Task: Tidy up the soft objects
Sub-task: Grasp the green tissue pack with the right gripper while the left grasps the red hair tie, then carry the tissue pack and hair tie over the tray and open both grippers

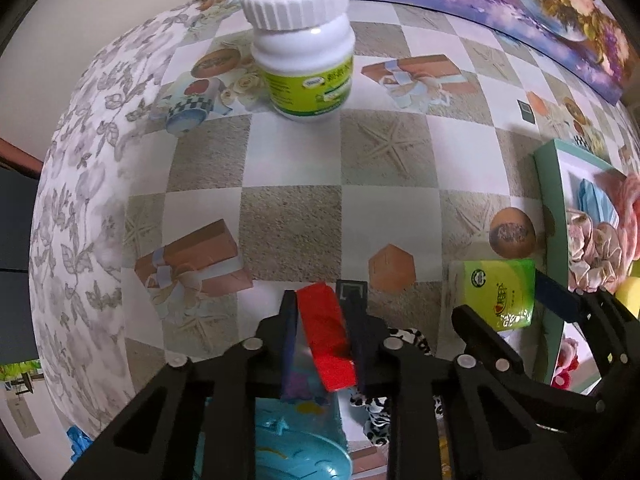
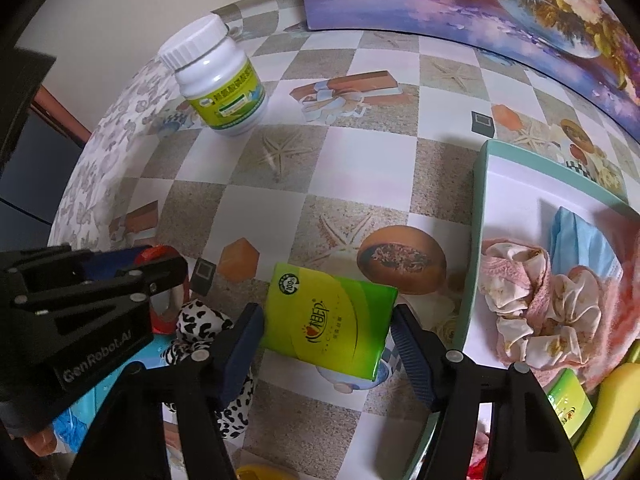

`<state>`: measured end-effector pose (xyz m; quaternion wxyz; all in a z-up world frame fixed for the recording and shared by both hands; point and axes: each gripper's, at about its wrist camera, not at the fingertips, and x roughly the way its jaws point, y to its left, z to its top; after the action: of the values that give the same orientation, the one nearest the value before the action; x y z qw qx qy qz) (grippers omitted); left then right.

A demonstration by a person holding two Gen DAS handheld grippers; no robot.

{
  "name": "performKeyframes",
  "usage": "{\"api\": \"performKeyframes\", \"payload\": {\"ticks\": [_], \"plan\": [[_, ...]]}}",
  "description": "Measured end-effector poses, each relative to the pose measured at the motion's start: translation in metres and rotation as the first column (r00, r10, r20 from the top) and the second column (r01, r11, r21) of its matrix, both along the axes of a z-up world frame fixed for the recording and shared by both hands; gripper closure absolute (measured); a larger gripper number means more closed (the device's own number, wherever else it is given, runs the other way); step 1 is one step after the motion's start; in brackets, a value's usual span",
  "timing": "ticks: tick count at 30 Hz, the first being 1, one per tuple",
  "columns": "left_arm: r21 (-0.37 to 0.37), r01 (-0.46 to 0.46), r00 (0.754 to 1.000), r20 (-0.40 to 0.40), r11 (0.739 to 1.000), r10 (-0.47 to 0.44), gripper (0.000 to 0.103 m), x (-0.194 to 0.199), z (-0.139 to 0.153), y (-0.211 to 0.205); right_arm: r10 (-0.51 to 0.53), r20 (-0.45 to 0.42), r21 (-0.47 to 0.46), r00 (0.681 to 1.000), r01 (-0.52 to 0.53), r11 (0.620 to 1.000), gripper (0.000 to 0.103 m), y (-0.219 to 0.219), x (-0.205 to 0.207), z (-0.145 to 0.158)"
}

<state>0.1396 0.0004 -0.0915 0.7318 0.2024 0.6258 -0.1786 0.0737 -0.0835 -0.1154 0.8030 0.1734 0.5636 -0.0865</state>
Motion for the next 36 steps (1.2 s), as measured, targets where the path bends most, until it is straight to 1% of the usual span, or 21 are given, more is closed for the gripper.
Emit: {"api": "performKeyframes", "payload": {"ticks": [3,6,14,17,22,27,33,36], "plan": [[-0.001,-0.004,1.000,0.005,1.000,0.004,0.081,-0.003,-0.003,-0.002,-0.001,0.000,0.001,1.000,0.001,1.000,0.034,-0.001,0.000,0.000],[-0.014,-0.019,1.000,0.008,1.000,0.019,0.086,0.001,-0.003,0.000,-0.003,0.002,0.004,1.000,0.003,1.000,0.035,-0.001,-0.001,0.000],[-0.056,-0.047,0.998,0.039,0.997,0.049,0.087,0.005,0.013,0.005,-0.016,0.008,0.001,1.000,0.016,1.000,0.036,-0.006,-0.004,0.005],[-0.072,-0.060,0.995,0.074,0.996,0.066,0.087,0.006,0.028,0.006,-0.021,0.037,0.003,0.999,0.021,1.000,0.036,-0.009,-0.009,0.018],[-0.117,-0.070,0.986,0.139,0.991,0.086,0.087,0.005,0.061,0.014,-0.040,0.091,-0.002,0.995,0.041,0.999,0.036,-0.014,-0.017,0.042],[-0.137,-0.054,0.976,0.203,0.989,0.081,0.087,-0.001,0.088,0.010,-0.069,0.112,-0.028,0.991,0.072,0.997,0.036,-0.023,-0.028,0.060],[-0.160,-0.020,0.969,0.241,0.987,0.059,0.087,-0.016,0.106,-0.003,-0.115,0.116,-0.028,0.987,0.119,0.992,0.036,-0.040,-0.044,0.069],[-0.164,-0.002,0.967,0.250,0.986,0.044,0.087,-0.026,0.110,-0.012,-0.136,0.121,-0.046,0.983,0.142,0.989,0.036,-0.049,-0.054,0.075]]}}
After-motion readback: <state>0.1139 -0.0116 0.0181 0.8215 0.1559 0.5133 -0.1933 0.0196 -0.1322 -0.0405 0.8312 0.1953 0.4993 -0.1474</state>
